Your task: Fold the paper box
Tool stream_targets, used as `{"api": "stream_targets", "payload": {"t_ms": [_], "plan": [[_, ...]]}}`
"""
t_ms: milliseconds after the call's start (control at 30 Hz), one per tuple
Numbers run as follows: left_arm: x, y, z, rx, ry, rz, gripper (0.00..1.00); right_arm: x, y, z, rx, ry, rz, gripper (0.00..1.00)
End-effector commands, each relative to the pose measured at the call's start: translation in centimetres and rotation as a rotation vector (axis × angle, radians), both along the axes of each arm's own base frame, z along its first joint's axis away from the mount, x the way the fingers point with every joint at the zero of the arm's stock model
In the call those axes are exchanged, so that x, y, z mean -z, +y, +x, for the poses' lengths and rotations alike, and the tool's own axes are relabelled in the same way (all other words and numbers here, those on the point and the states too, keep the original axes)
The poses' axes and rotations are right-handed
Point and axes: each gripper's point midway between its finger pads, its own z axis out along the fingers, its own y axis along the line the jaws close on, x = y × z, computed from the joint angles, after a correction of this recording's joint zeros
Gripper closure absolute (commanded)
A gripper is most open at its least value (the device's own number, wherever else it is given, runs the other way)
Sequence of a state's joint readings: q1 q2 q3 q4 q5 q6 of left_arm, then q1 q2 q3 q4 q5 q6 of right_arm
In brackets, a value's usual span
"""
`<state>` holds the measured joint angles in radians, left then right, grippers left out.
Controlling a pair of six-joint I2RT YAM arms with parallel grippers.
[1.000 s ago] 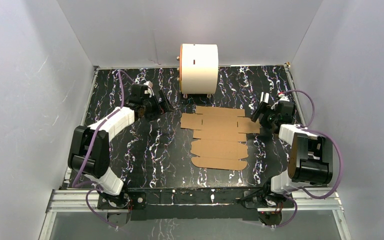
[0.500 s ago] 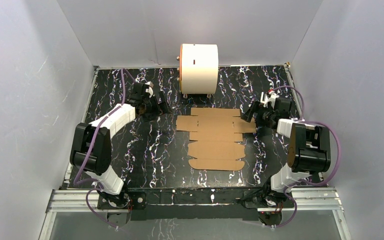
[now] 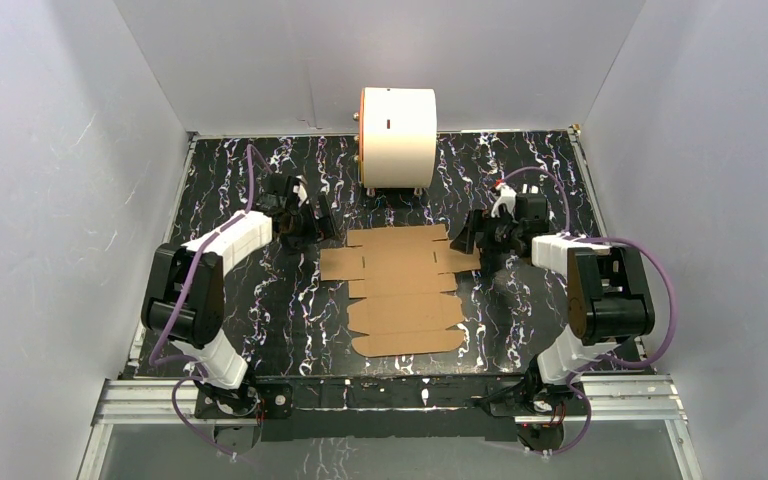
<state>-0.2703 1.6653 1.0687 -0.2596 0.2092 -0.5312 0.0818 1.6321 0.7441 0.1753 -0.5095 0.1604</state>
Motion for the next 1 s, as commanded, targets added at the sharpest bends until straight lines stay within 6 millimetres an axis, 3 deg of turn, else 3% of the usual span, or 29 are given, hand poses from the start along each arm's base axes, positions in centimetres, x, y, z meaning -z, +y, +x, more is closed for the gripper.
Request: {"api": "stream_targets", "payload": {"t_ms": [0,167,300,400,500,633,733,967], "plan": [[-0.3,0.4,-1.7,0.007,0.016,0.012,0.07,-0.9,1.6,-1.7,-0.036,0.014,0.031,0.02],[-1.0,1.2,-2.2,0.009,-0.008,0.042,0.07,-1.6,1.5,-2.2,0.016,0.002,0.005,0.01],[-2.7,2.7,-1.6,-0.022,-0.064,0.083,0.07,-4.6,0.4,-1.0,0.122,-0.093,-0.006,0.01],[-4.1,2.0,-0.8,-0.030,-0.098,0.018,0.08,-7.6,1.4,-0.2,0.101,-0.168,0.052,0.02],[-4.6,0.6,0.2,-0.037,-0.106,-0.062,0.08,-9.2,3.4,0.3,0.043,-0.199,0.113,0.01],[-3.8,-1.1,1.4,-0.045,-0.079,-0.149,0.09,-9.5,6.4,0.4,-0.019,-0.199,0.176,0.01],[-3.1,-1.9,2.0,-0.050,-0.054,-0.189,0.09,-9.1,7.5,0.8,-0.023,-0.198,0.197,0.02],[-2.1,-2.4,3.4,-0.051,-0.052,-0.203,0.09,-7.7,10.8,1.7,-0.061,-0.171,0.249,0.01]]}}
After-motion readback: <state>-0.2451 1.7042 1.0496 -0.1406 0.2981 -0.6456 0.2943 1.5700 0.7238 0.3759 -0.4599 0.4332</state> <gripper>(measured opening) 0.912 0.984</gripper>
